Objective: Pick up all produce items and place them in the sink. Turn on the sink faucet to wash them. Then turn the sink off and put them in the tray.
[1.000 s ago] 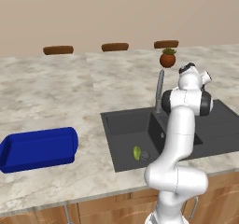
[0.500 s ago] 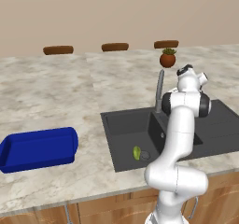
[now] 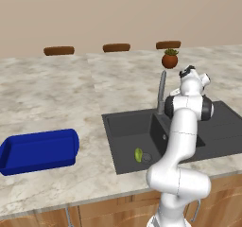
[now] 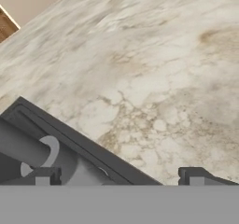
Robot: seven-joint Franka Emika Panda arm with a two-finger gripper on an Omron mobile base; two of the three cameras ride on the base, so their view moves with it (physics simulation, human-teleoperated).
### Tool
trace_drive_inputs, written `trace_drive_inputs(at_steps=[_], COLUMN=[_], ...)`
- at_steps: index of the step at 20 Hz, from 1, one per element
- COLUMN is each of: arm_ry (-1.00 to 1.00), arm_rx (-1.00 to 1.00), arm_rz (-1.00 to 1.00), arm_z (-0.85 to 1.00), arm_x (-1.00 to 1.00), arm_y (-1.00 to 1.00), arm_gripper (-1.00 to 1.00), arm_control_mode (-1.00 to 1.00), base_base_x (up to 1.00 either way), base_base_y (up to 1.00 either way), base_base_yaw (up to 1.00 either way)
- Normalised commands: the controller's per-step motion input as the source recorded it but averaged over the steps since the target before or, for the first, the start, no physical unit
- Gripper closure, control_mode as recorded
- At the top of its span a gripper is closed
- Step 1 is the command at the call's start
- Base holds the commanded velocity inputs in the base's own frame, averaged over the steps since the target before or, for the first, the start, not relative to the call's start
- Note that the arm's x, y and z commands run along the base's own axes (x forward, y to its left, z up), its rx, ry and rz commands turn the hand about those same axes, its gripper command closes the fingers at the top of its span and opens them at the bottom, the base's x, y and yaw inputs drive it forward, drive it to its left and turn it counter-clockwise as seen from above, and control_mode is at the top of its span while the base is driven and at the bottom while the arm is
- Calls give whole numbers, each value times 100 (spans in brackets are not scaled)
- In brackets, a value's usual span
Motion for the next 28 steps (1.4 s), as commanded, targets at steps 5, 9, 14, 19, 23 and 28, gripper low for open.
trace_drive_inputs(at_steps=[5,9,14,19,23,28], arm_ry=[0,0,-2,0,0,0], arm_rx=[0,-2,-1,-1,0,0], arm_rz=[0,0,0,0,0,0], arm_z=[-19,-27,-18,-16,-16,-27], arm_x=[0,0,0,0,0,0], arm_y=[0,14,11,0,-15,-44], arm_gripper=[-100,100,100,100,100,100], arm_control_mode=[-100,-100,-100,-100,-100,-100], base_base_x=[0,0,0,0,0,0], base_base_y=[0,0,0,0,0,0], base_base_yaw=[0,0,0,0,0,0])
